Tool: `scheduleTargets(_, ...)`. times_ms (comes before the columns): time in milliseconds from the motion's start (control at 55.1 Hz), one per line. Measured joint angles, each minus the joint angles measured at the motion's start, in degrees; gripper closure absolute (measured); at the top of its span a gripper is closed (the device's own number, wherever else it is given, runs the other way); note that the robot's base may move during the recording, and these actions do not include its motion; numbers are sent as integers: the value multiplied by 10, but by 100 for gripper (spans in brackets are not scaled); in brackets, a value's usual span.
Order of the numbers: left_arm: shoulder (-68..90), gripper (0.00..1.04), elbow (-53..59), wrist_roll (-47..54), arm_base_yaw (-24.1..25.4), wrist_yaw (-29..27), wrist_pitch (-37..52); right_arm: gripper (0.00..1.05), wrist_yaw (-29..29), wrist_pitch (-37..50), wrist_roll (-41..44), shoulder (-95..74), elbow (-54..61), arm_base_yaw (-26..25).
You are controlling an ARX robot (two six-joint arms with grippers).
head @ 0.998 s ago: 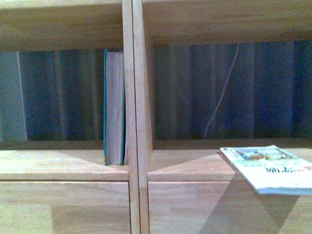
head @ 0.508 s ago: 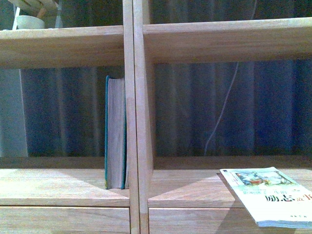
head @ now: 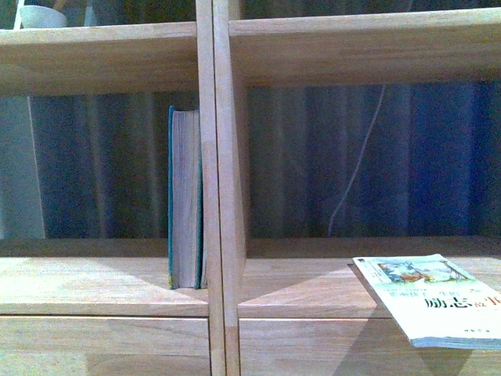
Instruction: Organize books on shelf
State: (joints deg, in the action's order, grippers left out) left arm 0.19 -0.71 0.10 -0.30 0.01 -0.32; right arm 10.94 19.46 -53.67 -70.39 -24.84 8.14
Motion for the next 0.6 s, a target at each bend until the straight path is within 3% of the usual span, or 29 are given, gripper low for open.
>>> scheduleTargets(599,0,7,0,0,0,0,0,7,3,14,-126,-179,-182,-13)
